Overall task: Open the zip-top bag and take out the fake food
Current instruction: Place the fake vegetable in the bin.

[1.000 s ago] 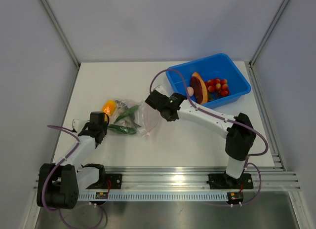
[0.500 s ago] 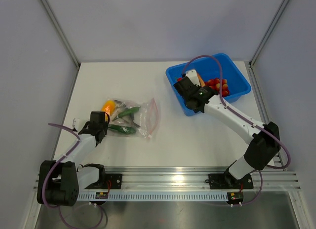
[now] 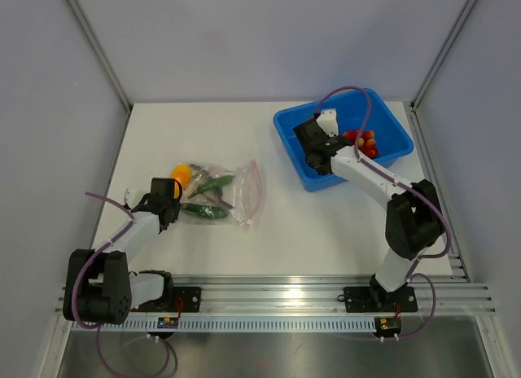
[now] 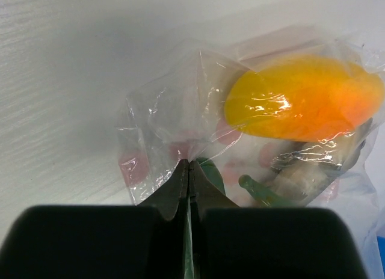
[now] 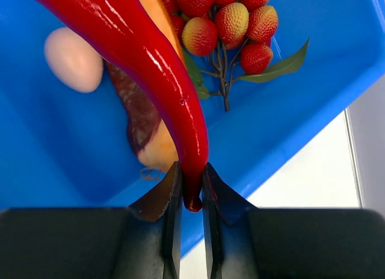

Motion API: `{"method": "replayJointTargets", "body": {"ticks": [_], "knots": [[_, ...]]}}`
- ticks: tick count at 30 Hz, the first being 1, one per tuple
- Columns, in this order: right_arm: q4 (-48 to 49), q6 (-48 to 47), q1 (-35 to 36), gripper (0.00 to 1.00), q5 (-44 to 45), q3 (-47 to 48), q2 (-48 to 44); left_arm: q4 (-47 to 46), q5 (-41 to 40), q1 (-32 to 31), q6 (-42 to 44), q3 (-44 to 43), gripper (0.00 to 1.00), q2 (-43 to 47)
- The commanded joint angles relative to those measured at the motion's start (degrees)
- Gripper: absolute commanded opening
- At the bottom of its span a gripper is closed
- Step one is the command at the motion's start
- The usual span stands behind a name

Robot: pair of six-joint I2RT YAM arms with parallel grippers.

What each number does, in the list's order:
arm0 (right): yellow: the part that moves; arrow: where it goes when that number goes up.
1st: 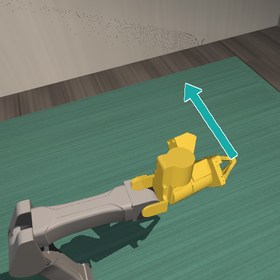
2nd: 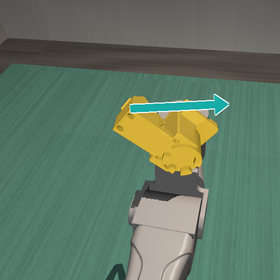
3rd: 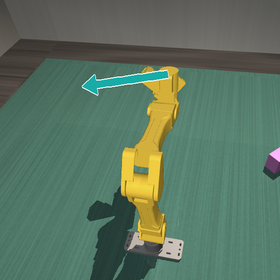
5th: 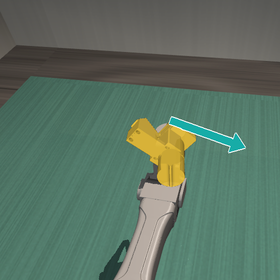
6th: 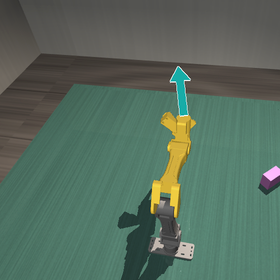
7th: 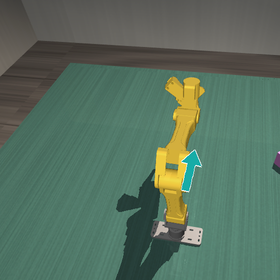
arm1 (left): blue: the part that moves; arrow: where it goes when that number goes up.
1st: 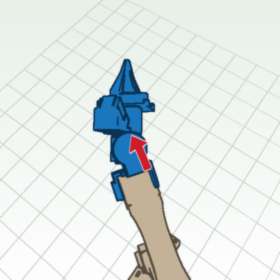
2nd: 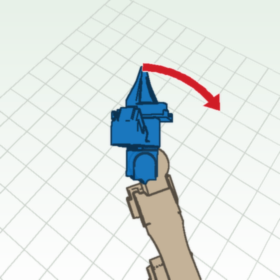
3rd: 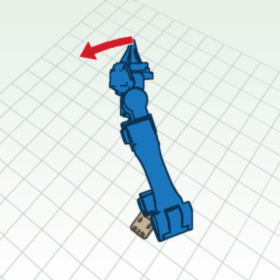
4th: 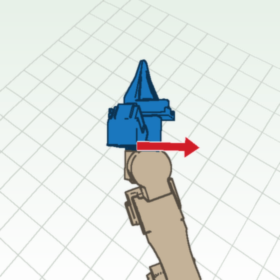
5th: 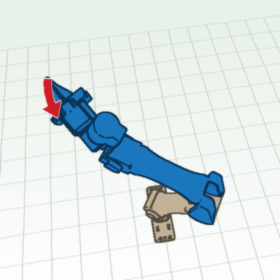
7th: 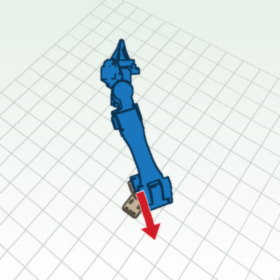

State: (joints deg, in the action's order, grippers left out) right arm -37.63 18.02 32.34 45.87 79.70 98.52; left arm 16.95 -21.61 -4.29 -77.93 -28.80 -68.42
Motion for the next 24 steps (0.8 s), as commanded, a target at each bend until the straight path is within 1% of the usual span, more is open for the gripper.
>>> {"method": "replayJointTargets", "body": {"ticks": [1,4,6,7,10,11,14,15,19,21,24], "knots": [[4.8,1.9,-2.6,0.00,0.5,1.3,1.6,-0.4,1.2,0.2,0.8,-1.8,0.00,-0.4],[5.7,1.6,-3.6,0.00,-0.6,1.5,3.1,-1.7,1.5,0.2,0.5,-1.0,0.00,0.3],[5.5,1.5,-3.9,0.03,-1.3,2.1,4.0,-2.1,1.7,0.2,0.5,-0.6,0.00,0.5],[5.3,1.2,-3.9,0.09,-1.4,2.3,4.8,-2.2,1.7,0.2,1.0,-0.6,0.00,0.5],[5.1,0.8,-4.2,0.15,-1.8,3.0,6.0,-1.6,1.7,0.2,1.6,-1.3,0.00,0.0],[5.0,0.6,-4.3,0.18,-2.4,3.3,6.2,-1.9,1.8,0.2,1.6,-1.3,0.00,-0.3],[4.8,0.3,-4.3,0.26,-3.5,3.8,6.0,-4.9,3.2,0.2,1.8,0.2,0.00,-0.5],[4.8,0.3,-4.3,0.27,-3.7,3.7,5.8,-5.3,3.5,0.2,1.6,0.5,0.00,-0.5],[6.5,0.3,-4.3,0.36,-3.7,2.1,2.7,-6.0,3.9,0.2,1.8,0.6,0.00,-0.6],[8.8,0.1,-4.3,0.43,-3.4,0.2,0.5,-5.9,3.9,0.2,1.8,0.6,0.00,-0.5],[9.7,0.9,-4.2,0.45,-4.0,-0.9,-1.4,-6.0,3.9,0.2,2.0,0.5,0.00,-0.5]]}}
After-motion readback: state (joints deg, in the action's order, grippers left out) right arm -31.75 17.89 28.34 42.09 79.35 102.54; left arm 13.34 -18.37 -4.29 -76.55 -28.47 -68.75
